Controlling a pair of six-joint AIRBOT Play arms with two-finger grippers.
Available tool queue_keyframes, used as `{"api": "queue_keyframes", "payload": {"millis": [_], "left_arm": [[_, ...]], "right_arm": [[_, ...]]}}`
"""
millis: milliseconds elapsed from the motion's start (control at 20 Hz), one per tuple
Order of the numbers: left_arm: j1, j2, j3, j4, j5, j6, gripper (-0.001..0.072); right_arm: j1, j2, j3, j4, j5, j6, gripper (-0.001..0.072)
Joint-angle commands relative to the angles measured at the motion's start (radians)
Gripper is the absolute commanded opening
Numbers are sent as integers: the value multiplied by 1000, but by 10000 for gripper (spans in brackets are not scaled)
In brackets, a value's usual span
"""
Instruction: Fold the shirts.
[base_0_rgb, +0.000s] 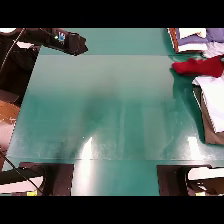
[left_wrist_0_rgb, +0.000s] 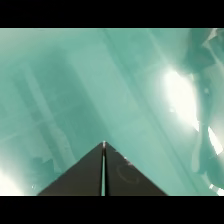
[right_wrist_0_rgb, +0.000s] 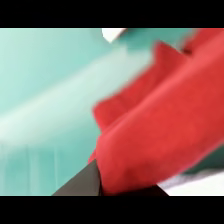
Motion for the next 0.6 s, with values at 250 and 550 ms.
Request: {"api": "queue_keyframes", "payload": {"millis": [250, 550], "left_arm": [[-5, -12, -10, 0, -17, 0, 26], [-5, -12, -10, -3, -24, 0, 26]], "right_arm": [[-76, 0, 289, 15, 75, -29, 14], [-152, 40, 365, -4, 279, -29, 14]]}}
